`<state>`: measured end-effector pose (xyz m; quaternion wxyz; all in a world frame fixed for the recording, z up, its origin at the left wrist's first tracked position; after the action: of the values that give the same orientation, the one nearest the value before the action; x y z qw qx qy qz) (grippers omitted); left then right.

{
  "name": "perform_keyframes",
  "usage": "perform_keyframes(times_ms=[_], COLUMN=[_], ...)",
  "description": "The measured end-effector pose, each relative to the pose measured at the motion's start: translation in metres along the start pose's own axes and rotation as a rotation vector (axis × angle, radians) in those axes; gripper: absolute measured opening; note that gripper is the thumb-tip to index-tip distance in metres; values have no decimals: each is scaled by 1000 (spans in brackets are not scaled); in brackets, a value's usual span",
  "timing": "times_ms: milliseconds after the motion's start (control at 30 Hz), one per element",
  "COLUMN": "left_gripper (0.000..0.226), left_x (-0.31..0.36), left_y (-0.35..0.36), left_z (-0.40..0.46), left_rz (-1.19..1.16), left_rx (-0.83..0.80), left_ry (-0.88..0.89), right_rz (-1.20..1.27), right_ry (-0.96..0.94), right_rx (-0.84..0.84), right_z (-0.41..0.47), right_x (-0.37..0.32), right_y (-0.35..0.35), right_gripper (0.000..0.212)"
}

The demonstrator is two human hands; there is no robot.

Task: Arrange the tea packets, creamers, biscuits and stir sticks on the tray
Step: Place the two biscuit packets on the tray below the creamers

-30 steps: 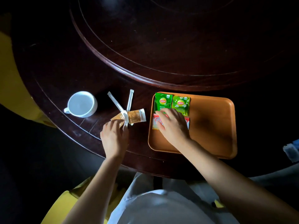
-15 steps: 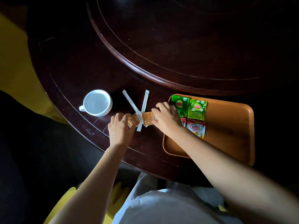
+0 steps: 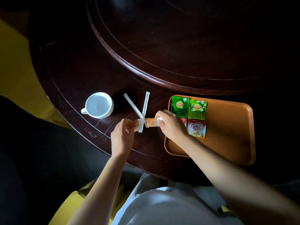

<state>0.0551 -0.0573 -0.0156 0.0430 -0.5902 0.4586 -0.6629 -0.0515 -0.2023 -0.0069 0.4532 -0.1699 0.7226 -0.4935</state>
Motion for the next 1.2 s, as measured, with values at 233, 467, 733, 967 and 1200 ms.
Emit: perform_keyframes(times_ms=[233, 467, 733, 967, 1200], left_gripper=[19, 19, 19, 45, 51], left_x=[16, 50, 68, 69, 57], left_y=[3, 67, 95, 105, 124], left_z=[-33, -57, -75, -123, -134], left_rz=[-184, -183, 74, 419, 490], left_rx=[-31, -278, -197, -337, -523], left_ry=[-72, 61, 268, 653, 624], right_rz=[315, 400, 105, -231, -311], right_ry=[156, 472, 419, 98, 62], right_rx=[119, 175, 174, 287, 117], right_z=[-57, -127, -137, -162, -167], right_x=[45, 134, 136, 93, 88], right_y=[-15, -29, -36, -33, -4], right_gripper=[16, 20, 18, 32, 41])
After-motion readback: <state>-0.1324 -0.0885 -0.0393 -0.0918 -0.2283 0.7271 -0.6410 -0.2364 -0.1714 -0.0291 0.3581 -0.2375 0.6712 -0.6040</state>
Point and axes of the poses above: each hand's wrist, its own z-axis towards the middle knuckle, its own y-axis out of the palm, x = y × z, the point moved 9 cm from there along z, towards the middle knuckle, and after that the axes turned 5 degrees about -z, right-handed, at the moved point
